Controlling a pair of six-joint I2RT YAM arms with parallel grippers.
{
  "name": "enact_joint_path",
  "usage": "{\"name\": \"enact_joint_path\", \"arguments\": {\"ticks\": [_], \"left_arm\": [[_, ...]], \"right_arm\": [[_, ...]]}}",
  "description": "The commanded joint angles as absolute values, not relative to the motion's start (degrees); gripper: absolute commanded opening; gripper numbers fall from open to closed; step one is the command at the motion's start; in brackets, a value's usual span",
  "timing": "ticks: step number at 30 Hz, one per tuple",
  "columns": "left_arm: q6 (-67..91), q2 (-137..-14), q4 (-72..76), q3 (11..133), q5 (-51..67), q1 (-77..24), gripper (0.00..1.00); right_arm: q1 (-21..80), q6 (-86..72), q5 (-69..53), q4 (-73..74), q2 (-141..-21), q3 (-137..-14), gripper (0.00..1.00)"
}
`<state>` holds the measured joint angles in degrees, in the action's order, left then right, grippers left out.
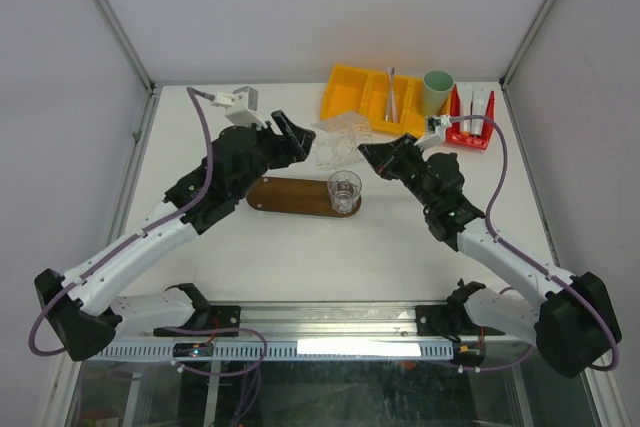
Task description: Prepare toiletry sets of a toothbrush and toothpaste on the tray
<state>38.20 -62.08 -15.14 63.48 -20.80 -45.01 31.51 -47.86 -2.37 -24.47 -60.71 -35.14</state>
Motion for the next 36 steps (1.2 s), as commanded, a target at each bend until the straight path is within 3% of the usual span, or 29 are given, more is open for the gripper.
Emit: {"name": "enact_joint_path", "arguments": {"ticks": [1, 6, 10, 16, 21, 30, 33, 34, 36], "left_arm": [[39.14, -64.99, -15.59, 68.12, -18.44, -45.20, 0.65], [39.72, -67.27, -16.34, 69.62, -17.46, -45.11, 0.64], [39.73, -68.39, -16.53, 70.51, -16.30, -45.10, 0.56], [38.75, -69.89, -17.61, 72.16, -16.68, -45.09, 0.54], [38.82, -70.94, -19.01, 72.93, -19.17, -45.09, 0.47], [38.79, -71.37, -18.98, 72.56, -19.36, -45.10, 0.22], [38.39, -71.28, -19.22, 72.70, -19.17, -45.09, 0.04], [38.08, -71.28, -19.70, 73.00, -19.28, -45.13, 0.00], [37.07, -71.19, -20.66, 73.70, -19.63, -45.09, 0.00]], "right_arm": [[31.82, -46.51, -1.21, -32.26, -60.22, -38.84, 0.00], [31.82, -45.68, -2.05, -33.28, -59.81, -39.13, 0.00], [31.96, -45.73, -3.03, -33.81, -60.09, -39.24, 0.00], [32.61, -45.86, -4.03, -35.18, -61.05, -39.32, 0.00], [33.32, -45.80, -3.82, -35.57, -61.08, -39.28, 0.00], [33.93, -44.93, -3.34, -34.87, -60.97, -39.71, 0.00], [34.18, -44.01, -4.01, -34.41, -61.39, -40.35, 0.00], [34.26, -43.57, -4.39, -34.32, -61.50, -40.61, 0.01], [34.45, -42.72, -4.17, -31.71, -61.52, -41.51, 0.16]]}}
